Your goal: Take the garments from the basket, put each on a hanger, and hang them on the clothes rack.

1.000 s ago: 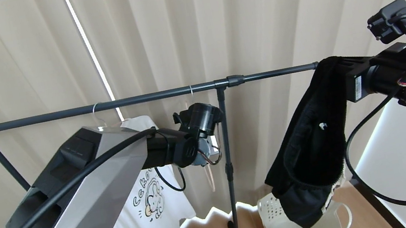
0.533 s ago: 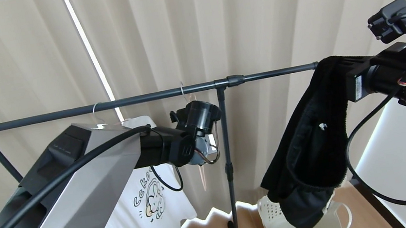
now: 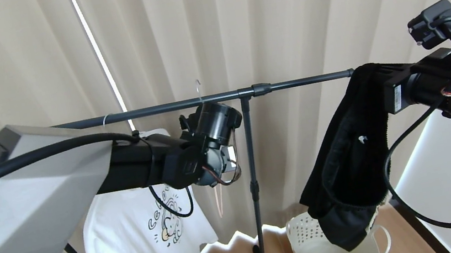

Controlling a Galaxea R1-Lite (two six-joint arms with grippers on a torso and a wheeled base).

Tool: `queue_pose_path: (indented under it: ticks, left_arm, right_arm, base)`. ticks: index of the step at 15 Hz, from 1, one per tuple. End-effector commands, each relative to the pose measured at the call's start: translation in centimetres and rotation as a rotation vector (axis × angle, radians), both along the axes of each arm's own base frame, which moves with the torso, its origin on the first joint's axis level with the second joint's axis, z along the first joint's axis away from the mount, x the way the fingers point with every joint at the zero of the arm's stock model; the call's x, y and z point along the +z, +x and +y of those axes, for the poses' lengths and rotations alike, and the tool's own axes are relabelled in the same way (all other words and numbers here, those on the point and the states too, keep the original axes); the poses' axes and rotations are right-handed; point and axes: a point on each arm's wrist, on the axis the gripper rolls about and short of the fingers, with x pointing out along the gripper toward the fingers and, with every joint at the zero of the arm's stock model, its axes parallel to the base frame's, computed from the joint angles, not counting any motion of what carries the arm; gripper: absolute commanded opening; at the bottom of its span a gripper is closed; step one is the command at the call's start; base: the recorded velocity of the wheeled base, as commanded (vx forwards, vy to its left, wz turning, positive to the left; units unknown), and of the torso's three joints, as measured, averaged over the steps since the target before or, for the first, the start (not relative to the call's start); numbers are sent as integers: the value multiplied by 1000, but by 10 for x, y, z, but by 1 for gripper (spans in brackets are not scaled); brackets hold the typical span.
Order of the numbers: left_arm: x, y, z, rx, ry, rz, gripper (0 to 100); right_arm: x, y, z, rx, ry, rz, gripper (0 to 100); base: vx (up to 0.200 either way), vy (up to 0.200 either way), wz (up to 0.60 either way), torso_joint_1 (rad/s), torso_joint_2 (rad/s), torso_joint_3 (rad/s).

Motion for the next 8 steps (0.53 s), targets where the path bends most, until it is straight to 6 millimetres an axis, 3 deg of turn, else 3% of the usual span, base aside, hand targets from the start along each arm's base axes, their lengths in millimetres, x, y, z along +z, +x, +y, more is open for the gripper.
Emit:
queue_pose_path:
  ticks: [1, 4, 8]
  left_arm:
    - [23, -32, 11, -36, 10, -8, 0]
    - [22, -76, 35, -101, 50, -19, 0]
    - [-10, -135, 86, -220, 166, -79, 0]
  right_arm:
    - [-1, 1, 1, 2, -1, 3, 0]
    - [-5, -1, 6, 25, -6, 20, 0]
    - [-10, -10, 21, 79, -18, 32, 0]
  base:
    - [0, 0, 0, 0, 0, 0]
    - [0, 0, 0, 0, 0, 0]
    - [0, 0, 0, 0, 0, 0]
